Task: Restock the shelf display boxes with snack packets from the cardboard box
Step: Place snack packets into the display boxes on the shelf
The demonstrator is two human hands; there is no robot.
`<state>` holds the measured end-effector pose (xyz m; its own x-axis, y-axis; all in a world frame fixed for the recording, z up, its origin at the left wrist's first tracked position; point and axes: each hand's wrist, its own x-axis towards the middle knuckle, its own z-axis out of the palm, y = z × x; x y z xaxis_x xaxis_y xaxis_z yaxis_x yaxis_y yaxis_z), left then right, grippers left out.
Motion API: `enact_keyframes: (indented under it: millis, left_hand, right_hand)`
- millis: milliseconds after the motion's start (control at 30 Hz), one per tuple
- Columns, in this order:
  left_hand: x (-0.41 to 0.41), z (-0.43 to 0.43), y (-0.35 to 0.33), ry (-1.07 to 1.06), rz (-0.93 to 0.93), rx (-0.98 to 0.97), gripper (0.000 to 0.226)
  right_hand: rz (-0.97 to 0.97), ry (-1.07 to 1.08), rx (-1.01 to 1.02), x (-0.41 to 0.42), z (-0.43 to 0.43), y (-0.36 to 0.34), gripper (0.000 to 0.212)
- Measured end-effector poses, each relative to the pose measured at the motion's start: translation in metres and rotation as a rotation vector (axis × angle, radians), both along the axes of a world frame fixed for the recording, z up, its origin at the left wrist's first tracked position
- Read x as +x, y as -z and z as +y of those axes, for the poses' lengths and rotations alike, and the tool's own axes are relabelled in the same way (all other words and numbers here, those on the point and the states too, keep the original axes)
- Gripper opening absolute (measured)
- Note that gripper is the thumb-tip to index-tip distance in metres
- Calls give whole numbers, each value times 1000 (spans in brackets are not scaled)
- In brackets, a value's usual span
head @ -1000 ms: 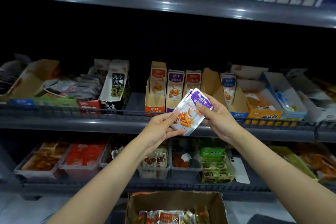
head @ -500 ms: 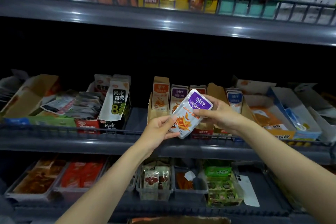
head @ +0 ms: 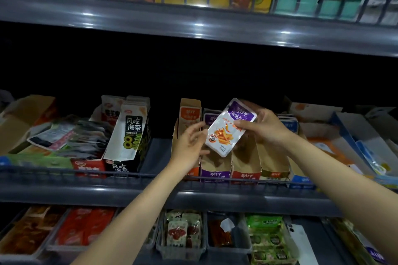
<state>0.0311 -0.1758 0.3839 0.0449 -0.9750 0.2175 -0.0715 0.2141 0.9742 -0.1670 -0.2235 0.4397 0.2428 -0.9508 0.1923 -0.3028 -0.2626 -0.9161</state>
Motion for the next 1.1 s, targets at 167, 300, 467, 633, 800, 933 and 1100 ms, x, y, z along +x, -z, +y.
enact_keyframes:
  millis: [167,300,467,633,800,933,1100]
  left_hand:
    - [3,-24,15,-53,-327,13,57]
    - [-1,-33,19,38,-379,57,55]
    - [2,-43,34,59,-386,70,53]
    - [3,-43,35,84,-380,35,52]
    - [3,-43,36,86,-367,33,53]
    - [3,-42,36,92,-380,39,54]
    - [3,-39,34,93,-369,63,54]
  right_hand:
    - [148,61,-27,12,-30,-3,34]
    - [335,41,-65,28,-47,-2,44]
    - [554,28,-76,42,-54,13,34]
    - [675,16,-155,45,-67,37,32]
    - [699,10,-478,42,-74,45,55]
    - [756,27,-603,37,-79,51,56]
    - [698,18,-439,37,-82,56,60]
